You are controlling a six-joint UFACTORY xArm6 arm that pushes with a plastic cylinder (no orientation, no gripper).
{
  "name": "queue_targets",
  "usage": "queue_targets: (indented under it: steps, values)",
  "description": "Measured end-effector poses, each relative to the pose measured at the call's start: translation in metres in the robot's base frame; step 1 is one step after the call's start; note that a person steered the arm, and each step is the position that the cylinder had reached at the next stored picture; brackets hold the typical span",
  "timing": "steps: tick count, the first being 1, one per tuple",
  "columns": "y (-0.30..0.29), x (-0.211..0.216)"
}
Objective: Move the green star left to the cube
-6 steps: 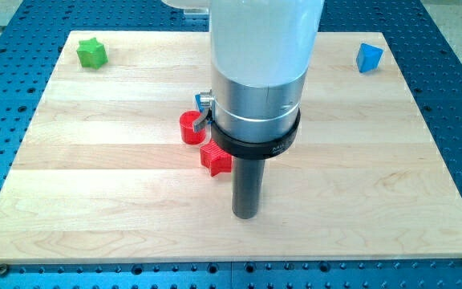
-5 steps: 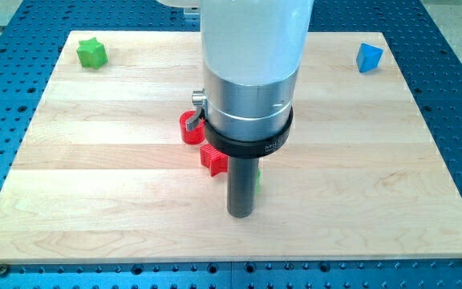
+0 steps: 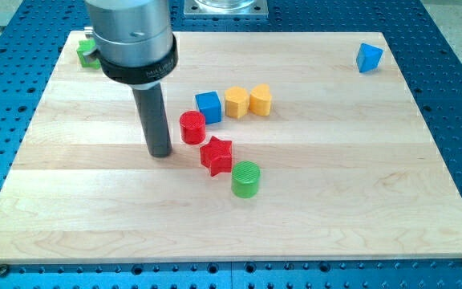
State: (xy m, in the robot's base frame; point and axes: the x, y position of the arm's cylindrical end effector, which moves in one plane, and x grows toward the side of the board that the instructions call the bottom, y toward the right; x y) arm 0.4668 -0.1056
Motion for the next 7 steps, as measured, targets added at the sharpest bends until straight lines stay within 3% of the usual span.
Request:
queue_targets:
  steps: [4, 5, 7]
  values:
    - [-0.033, 0.001]
    - [-0.033, -0.045]
    - [-0.002, -0.187]
